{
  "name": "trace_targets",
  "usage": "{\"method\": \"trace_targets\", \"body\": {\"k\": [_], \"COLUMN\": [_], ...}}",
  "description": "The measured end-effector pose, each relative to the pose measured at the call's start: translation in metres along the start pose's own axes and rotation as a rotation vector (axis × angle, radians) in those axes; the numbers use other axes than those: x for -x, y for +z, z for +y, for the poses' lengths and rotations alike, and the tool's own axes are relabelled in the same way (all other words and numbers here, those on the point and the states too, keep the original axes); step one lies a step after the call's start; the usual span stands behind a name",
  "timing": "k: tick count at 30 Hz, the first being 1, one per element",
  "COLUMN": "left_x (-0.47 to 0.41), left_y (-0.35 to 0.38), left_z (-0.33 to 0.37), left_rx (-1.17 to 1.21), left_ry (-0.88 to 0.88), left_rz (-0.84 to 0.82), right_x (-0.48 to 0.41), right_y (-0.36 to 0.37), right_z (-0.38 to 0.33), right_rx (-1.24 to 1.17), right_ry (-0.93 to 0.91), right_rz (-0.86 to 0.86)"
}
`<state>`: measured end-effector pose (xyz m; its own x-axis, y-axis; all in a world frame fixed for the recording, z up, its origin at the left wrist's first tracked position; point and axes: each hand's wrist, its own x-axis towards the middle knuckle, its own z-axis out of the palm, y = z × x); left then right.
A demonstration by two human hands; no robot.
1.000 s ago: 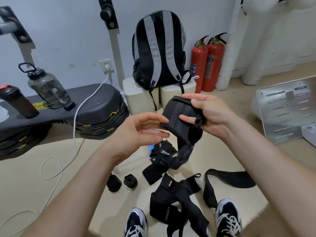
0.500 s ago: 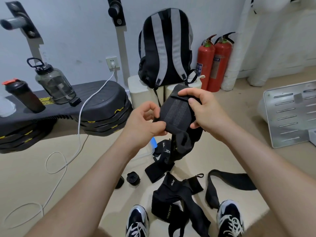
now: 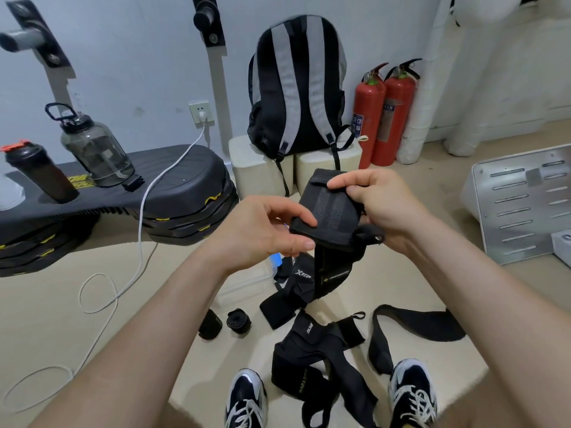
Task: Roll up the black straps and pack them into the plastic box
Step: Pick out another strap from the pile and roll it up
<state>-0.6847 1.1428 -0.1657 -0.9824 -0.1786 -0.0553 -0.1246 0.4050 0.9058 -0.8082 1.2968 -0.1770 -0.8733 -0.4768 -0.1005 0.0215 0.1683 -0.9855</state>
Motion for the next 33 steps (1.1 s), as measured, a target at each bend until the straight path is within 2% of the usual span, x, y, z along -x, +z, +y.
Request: {"method": "trace_targets", "body": {"k": [3, 7, 15, 24, 29, 33], "left_x": [-0.003, -0.007, -0.006, -0.005, -0.007, -0.011], "left_y": [-0.002, -0.004, -0.017, -0.016, -0.007, -0.003], "left_z": [-0.001, -0.003, -0.011, -0.010, -0.005, -0.004], "left_rx": [-0.007, -0.034, -0.019, 0.010, 0.177, 0.221], "left_ry": [0.016, 0.033, 0.072, 0.052, 0.005, 0.014], "left_rz": [0.041, 0.055, 0.102, 0.130, 0.254, 0.342], "right_x": [-0.002, 0.001, 0.010, 0.011, 0.014, 0.016], "right_y": [-0.003, -0.006, -0.005, 0.001, 0.010, 0.015], "right_z": [0.001, 0.001, 0.002, 0.005, 0.009, 0.007], "right_rx": [-0.085, -0.068, 0.106, -0.032, 0.013, -0.065], "right_ry": [0.009, -0.033, -0.041, -0.042, -0.122, -0.107], "right_rz": [-0.021, -0.140, -0.376, -0.363, -0.271, -0.266]}}
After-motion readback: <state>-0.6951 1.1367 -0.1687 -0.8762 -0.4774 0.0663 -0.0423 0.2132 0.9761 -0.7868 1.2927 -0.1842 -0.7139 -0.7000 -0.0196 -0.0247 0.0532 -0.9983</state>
